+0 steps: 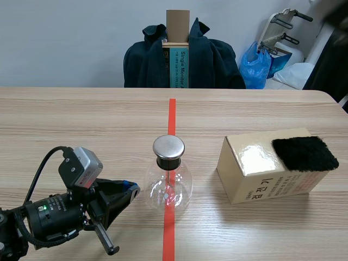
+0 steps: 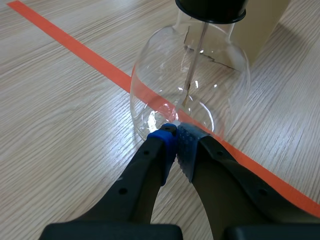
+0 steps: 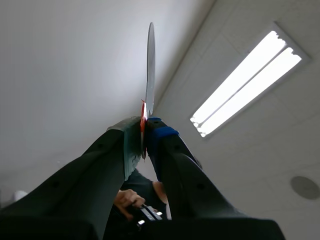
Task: Do the electroscope experiment.
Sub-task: 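Bring the plate to the electroscope and point at the metal foil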
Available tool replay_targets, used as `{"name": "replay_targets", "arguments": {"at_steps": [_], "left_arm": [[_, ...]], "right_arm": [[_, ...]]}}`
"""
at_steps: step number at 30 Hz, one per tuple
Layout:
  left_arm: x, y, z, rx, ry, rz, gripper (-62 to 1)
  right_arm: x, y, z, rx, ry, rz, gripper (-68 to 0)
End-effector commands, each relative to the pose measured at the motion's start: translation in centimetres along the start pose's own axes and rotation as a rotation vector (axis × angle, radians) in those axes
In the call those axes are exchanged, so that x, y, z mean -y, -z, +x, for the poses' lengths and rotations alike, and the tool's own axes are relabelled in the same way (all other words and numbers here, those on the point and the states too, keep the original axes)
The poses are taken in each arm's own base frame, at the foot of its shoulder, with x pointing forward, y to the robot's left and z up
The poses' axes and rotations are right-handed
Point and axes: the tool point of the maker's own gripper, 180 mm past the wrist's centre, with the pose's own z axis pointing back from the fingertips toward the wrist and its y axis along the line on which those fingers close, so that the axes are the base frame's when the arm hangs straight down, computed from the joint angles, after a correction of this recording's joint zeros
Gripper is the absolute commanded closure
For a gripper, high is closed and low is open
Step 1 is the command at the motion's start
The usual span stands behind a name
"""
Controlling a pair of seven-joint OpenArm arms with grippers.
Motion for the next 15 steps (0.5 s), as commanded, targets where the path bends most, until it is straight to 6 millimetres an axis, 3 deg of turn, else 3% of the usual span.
{"name": "replay_targets", "arguments": {"at_steps": [1,8,15], "left_arm": [[-0.1,0.3,1.2,0.039,0.004,-0.002,-3.0],[-0.1,0.3,1.2,0.039,0.004,-0.002,-3.0],[-0.1,0.3,1.2,0.038,0.004,-0.002,-3.0]], "right_arm": [[-0.6,0.1,0.2,0.009,-0.002,0.0,-0.8],[-7.1,-2.4,3.2,0.075,0.108,0.187,-0.8],[-11.5,-5.1,4.7,0.154,0.157,0.376,-0.8]]}}
